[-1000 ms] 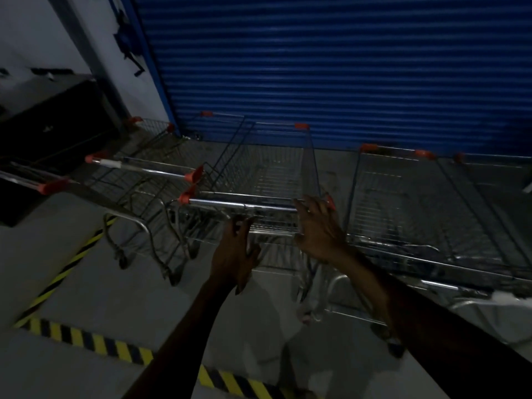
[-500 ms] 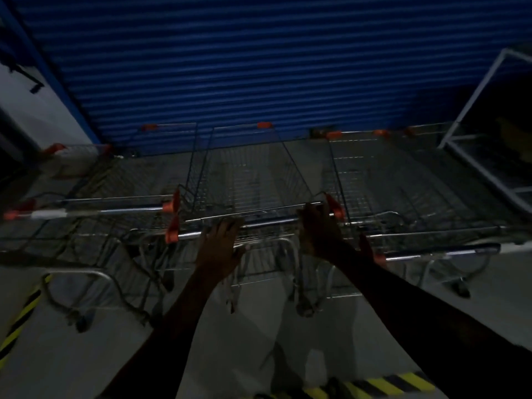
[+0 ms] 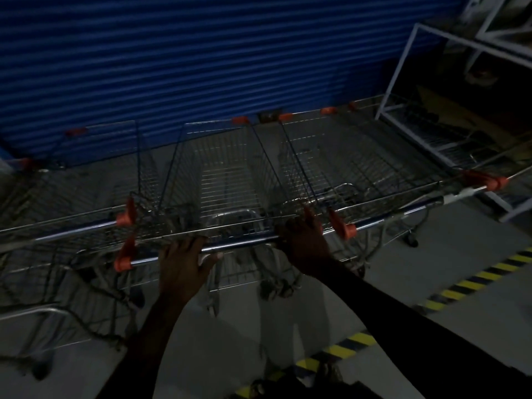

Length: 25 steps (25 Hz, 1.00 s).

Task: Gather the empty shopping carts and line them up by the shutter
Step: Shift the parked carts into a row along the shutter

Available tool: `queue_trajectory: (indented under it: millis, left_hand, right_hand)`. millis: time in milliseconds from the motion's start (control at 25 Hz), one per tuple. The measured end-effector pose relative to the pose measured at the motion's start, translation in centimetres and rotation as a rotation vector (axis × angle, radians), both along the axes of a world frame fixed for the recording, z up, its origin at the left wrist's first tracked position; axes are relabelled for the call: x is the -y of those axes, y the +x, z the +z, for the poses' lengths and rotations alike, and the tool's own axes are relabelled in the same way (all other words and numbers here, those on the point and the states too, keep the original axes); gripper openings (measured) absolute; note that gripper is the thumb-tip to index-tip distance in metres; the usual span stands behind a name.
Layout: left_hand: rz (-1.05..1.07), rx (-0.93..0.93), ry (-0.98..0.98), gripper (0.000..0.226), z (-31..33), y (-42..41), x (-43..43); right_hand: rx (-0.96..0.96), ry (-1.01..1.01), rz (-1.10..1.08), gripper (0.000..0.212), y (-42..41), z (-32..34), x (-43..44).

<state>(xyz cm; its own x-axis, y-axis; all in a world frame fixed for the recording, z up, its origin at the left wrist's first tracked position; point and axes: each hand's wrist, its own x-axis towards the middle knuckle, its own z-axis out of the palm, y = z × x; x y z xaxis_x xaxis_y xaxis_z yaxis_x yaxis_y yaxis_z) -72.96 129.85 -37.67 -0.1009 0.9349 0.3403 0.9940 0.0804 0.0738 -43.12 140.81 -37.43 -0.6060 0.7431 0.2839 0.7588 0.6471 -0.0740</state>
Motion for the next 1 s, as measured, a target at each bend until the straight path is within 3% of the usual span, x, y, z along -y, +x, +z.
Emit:
queue_trajectory:
  millis: [240,520,680,840,1000]
  left_hand:
    - [-0.105,0.023,-0.033,0.063,1.2,2.1,-0.2]
    - [-0.142,0.067,-0.036,0.053,1.6,3.5,0.1]
    - [-0.134,0.116,-0.085,0.057,2.5,4.2,-0.4]
    - [-0.374,0.174,-0.134,0.070,2.4,9.8,-2.9]
    - [-0.520,0.223,-0.160,0.083,1.9,18.0,-7.4]
  right_hand:
    - [0.056,0.118,-0.020,0.036,2.1,0.1,0.4]
    - [0.043,0.072,-0.047,0.037,3.4,0.1,0.5]
    - [-0.098,0.037,-0.154,0.065,7.2,1.7,0.3]
    - [-0.026,-0.102,-0.368,0.093,13.6,1.2,-0.7]
    - [0.025,-0.138,-0.267,0.086,15.1,0.8,-2.6]
